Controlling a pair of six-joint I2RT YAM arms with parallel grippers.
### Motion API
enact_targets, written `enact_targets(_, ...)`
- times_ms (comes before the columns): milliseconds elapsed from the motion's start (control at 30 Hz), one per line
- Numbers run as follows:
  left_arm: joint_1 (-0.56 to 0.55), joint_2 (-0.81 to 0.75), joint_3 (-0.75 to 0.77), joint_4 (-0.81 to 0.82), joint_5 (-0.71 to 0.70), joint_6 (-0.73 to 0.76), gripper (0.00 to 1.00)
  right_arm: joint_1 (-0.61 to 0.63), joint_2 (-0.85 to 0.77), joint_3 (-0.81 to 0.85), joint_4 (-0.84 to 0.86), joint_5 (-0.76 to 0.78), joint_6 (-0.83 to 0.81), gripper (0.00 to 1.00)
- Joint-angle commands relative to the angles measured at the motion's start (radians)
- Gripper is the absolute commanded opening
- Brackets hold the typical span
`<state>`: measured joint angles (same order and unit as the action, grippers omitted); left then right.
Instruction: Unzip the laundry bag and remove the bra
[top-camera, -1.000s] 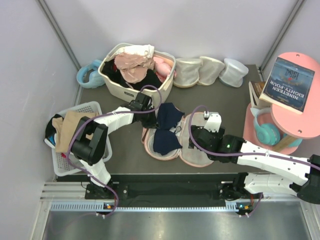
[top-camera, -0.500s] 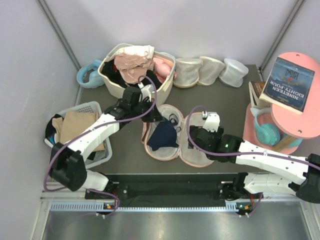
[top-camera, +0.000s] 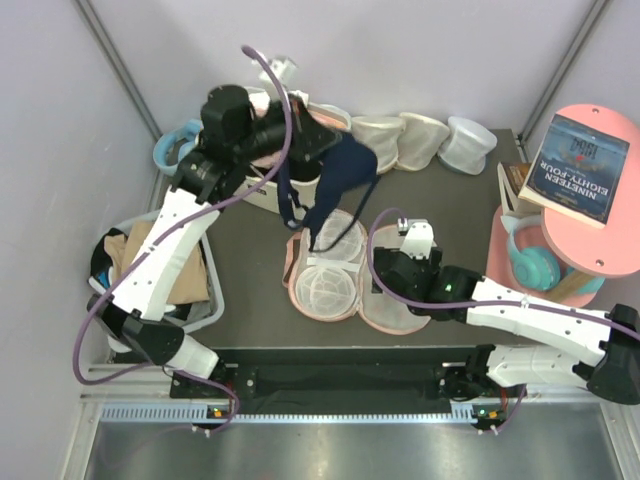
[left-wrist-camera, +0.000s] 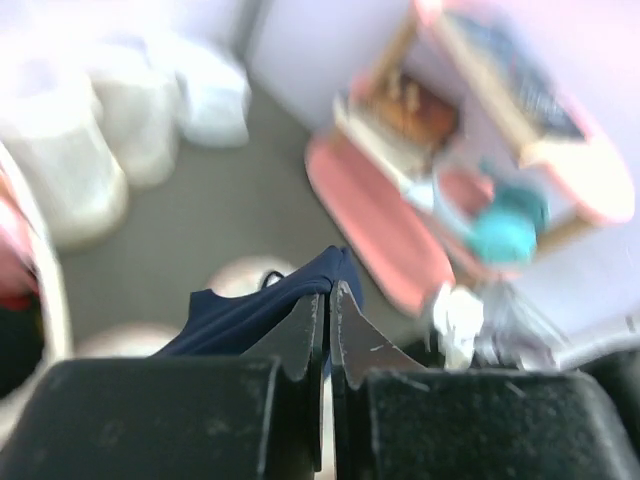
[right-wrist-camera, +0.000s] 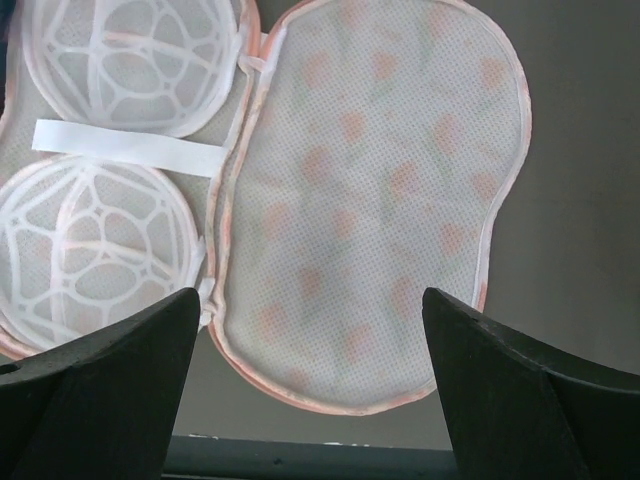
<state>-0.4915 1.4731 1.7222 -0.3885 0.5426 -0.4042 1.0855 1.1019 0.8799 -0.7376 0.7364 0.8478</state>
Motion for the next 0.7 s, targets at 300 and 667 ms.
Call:
enact_targets(300,0.253,0.302,0.479,0.244,-0.106,-0.013,0.00,-0.012,-0.028,0.030,0.049,-0.008,-0.010,0.92)
enact_targets(667,0.363,0.541,0.512,0.355,-0.070,-0.022,0.00,-0.013,-0.037,0.022,0.049,-0.020,-0.009,0.92)
